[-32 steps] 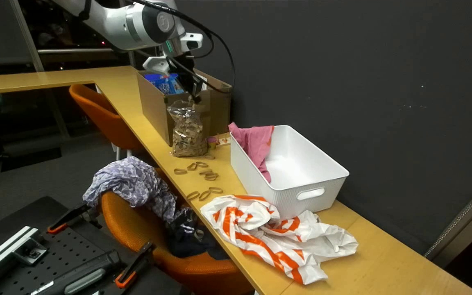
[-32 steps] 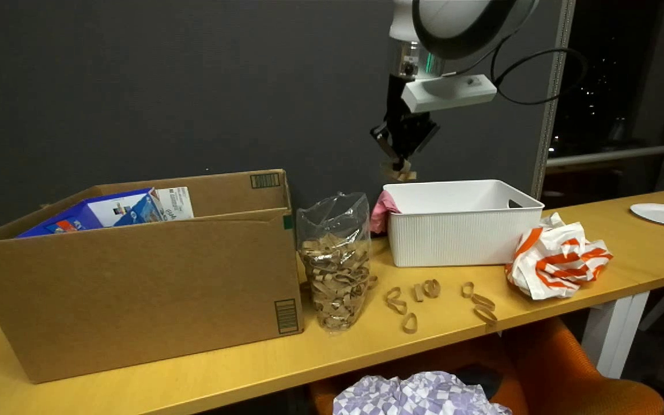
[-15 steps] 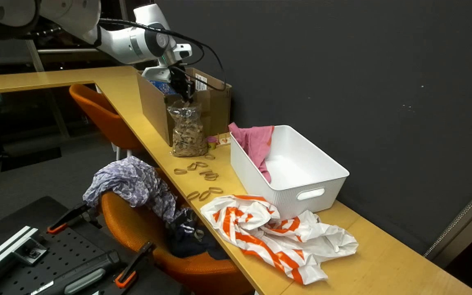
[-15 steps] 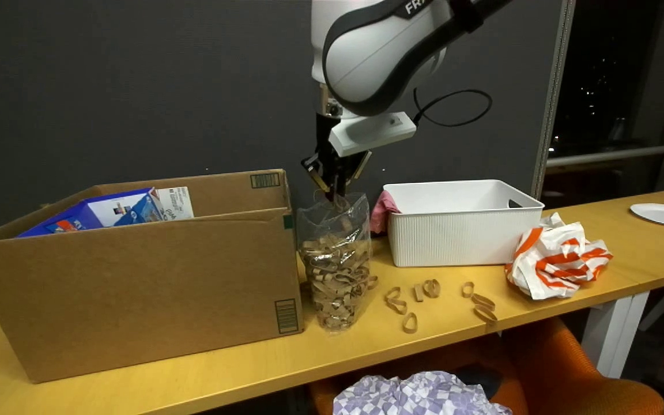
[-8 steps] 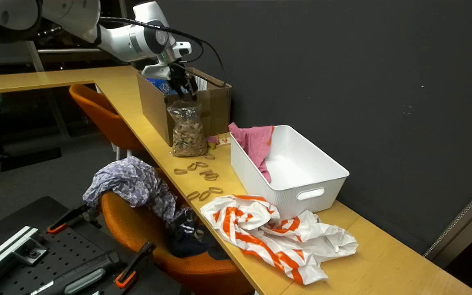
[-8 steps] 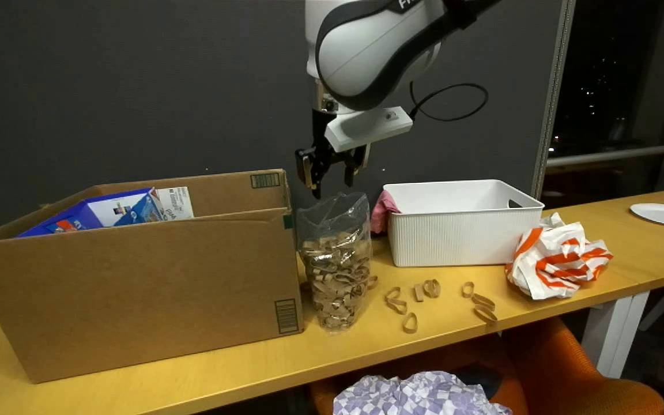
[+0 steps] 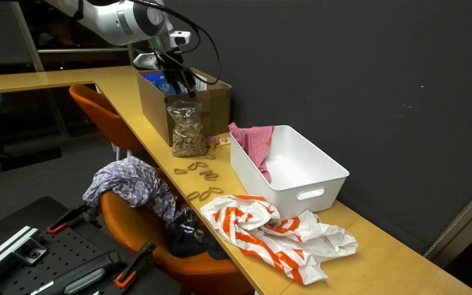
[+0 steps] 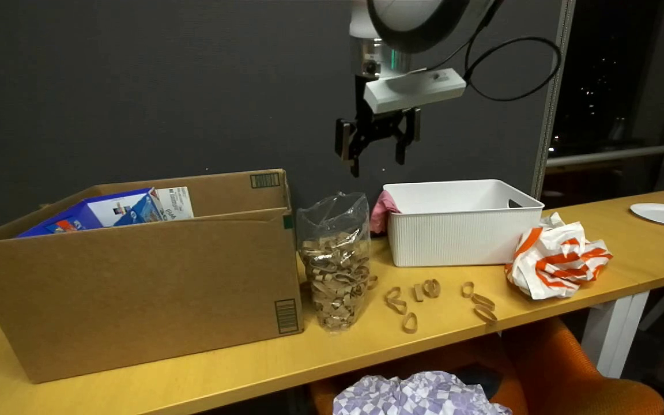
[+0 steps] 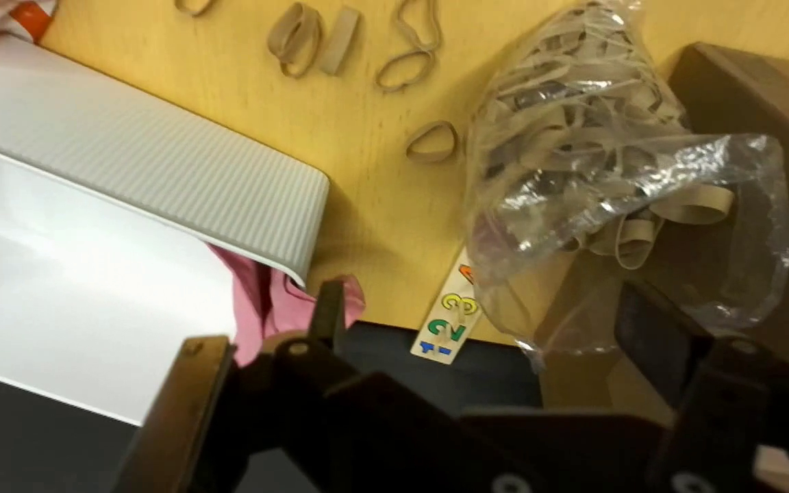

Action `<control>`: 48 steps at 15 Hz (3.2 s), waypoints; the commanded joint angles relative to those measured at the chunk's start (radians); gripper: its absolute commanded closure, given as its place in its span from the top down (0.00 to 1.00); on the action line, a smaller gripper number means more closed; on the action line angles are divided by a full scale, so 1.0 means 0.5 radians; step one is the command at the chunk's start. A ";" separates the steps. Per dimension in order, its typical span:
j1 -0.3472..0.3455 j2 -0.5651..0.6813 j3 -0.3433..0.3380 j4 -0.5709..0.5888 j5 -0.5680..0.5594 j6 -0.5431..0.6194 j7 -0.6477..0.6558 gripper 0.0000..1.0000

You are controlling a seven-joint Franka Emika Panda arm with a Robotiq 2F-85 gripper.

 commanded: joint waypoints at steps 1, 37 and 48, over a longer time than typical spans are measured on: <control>-0.080 -0.338 0.048 -0.497 -0.010 0.043 0.016 1.00; -0.599 0.408 0.152 -0.785 0.066 0.750 -1.067 1.00; -0.634 0.572 0.167 -0.590 0.091 0.755 -1.102 0.65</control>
